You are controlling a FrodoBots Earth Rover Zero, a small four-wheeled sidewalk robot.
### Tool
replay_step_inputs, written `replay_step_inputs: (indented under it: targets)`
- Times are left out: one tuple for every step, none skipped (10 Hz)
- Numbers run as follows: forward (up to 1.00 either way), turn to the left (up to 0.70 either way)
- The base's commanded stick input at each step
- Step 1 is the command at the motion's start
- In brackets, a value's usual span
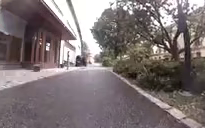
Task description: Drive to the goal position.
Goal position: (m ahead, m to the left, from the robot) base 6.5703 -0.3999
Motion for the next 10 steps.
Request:
replay_step_inputs:
  targets:
    - [0.7,0.0]
    - [0.7,0.0]
    - [0.7,0.0]
    - [0.7,0.0]
    - [0.7,0.0]
    - [0.7,0.0]
    - [0.7,0.0]
    - [0.7,0.0]
    - [0.7,0.0]
    - [0.7,0.0]
